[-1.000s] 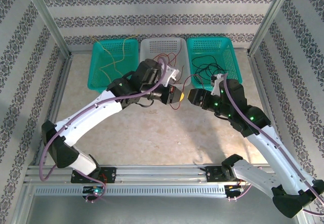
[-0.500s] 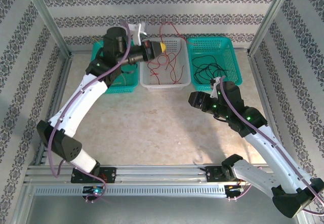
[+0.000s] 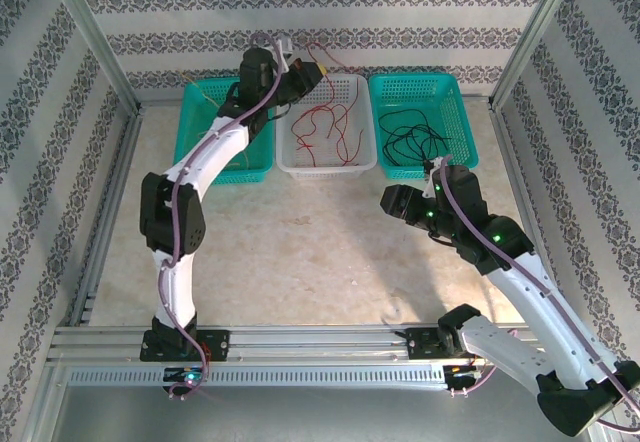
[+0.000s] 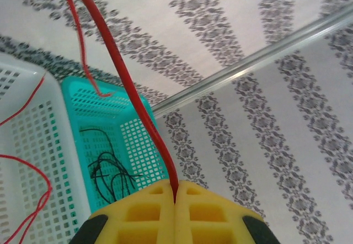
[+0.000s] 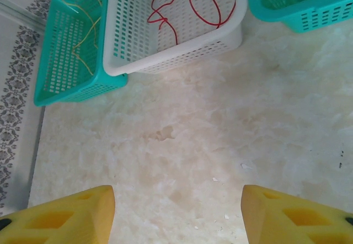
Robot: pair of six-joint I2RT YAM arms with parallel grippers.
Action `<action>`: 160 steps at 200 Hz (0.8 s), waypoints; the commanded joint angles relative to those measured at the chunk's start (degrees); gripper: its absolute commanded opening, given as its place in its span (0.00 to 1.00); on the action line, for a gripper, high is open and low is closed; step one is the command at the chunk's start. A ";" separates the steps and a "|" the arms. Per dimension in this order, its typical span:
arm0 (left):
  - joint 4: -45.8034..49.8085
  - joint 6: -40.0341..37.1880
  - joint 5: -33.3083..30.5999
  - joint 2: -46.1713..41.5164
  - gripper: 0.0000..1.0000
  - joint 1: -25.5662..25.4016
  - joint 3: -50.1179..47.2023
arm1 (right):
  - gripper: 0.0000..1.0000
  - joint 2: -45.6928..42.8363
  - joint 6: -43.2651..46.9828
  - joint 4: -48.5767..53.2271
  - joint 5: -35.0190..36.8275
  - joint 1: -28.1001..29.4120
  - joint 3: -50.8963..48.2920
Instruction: Untangle the cables
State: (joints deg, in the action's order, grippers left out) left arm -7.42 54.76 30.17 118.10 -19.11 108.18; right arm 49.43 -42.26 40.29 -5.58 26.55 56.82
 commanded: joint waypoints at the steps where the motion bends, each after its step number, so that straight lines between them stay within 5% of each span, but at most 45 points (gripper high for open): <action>1: -9.75 5.14 -1.86 1.93 0.00 -0.02 -0.09 | 0.62 0.49 1.21 0.93 0.84 -0.94 -0.77; 38: -14.89 7.12 -2.44 3.31 0.01 -0.13 -7.36 | 0.62 0.67 2.07 1.53 0.14 -2.32 -0.61; 52: -17.61 8.28 -1.71 2.64 0.30 -0.39 -10.33 | 0.62 0.44 2.44 1.90 -0.03 -2.93 -0.40; 81: -19.43 7.04 0.59 -0.12 0.72 -0.75 -13.04 | 0.62 0.32 3.30 2.48 -0.52 -4.13 0.63; 92: -18.34 5.40 0.81 -1.86 0.99 -0.69 -13.43 | 0.62 0.15 3.58 2.76 -0.44 -4.24 1.31; 160: 7.28 -16.02 -7.93 -19.20 0.99 -0.71 -12.02 | 0.72 -0.06 10.40 6.15 4.72 -4.31 9.01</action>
State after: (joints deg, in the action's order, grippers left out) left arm -10.57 51.18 27.73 107.70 -19.44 94.52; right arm 50.19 -36.73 44.62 -4.93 22.59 61.58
